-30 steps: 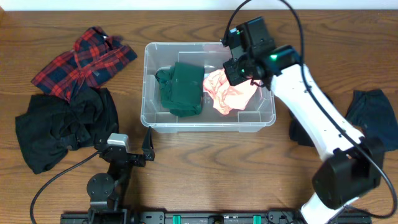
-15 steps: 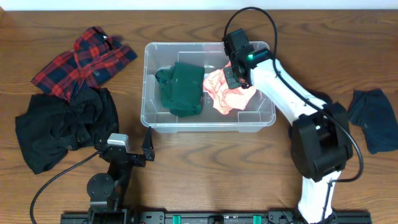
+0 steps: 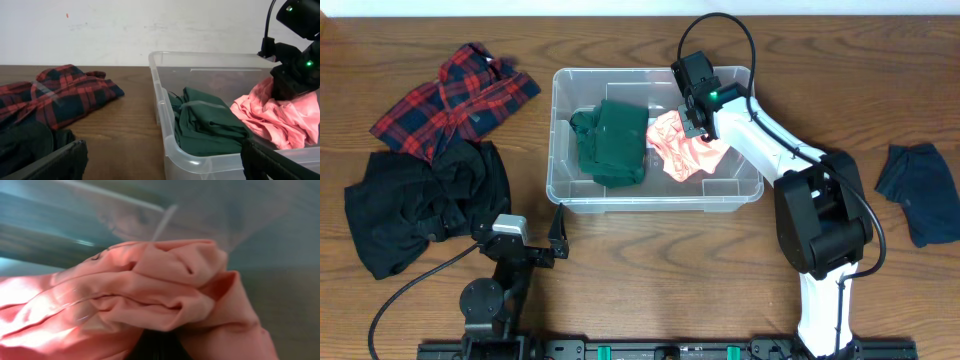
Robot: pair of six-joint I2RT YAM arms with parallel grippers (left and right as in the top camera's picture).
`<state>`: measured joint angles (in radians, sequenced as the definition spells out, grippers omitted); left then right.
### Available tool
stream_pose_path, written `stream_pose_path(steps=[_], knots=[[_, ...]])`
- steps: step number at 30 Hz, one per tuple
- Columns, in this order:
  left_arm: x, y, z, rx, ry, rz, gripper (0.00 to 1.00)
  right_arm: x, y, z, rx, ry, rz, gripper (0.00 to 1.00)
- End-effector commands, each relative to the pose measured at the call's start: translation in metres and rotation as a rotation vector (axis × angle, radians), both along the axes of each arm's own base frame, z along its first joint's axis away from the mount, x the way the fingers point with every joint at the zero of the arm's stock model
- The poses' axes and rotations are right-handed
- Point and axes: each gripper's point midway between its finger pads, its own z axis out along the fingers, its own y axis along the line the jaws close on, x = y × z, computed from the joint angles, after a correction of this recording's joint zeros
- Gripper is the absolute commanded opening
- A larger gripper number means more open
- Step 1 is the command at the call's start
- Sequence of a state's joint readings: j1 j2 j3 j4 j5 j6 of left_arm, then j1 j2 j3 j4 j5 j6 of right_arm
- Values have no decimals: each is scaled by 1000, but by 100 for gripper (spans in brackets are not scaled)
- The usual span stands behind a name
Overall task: Pack container
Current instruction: 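Release the pink shirt and push it down beside the green garment, then move the right gripper to the folded black garment and grasp it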
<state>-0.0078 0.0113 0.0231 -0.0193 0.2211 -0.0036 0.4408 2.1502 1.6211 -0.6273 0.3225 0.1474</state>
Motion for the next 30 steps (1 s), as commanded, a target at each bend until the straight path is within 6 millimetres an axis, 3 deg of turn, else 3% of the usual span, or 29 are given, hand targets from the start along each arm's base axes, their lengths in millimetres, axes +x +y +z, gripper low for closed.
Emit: stream_pose_path(steps=[1, 7, 13, 17, 22, 26, 29, 30], knots=[[-1, -2, -17, -2, 52, -9, 98, 7, -20, -11, -82, -9, -32, 1], [-1, -2, -17, -2, 52, -9, 98, 20, -24, -16, -90, -34, -9, 1], [-1, -2, -17, -2, 52, -9, 98, 15, -16, -6, -82, -36, 19, 1], [-1, -2, -17, -2, 52, -9, 98, 6, 0, 39, -14, -75, 52, 1], [-1, -2, -17, -2, 52, -9, 98, -20, 0, 127, 137, -153, 21, 6], [-1, -2, -17, -2, 52, -9, 98, -51, -34, 189, 235, -202, -89, 30], [-1, -2, -17, -2, 52, -9, 98, -77, -71, 219, 293, -202, -168, 66], [-1, -2, -17, -2, 52, -9, 98, -86, -84, 223, 306, -190, -198, 72]])
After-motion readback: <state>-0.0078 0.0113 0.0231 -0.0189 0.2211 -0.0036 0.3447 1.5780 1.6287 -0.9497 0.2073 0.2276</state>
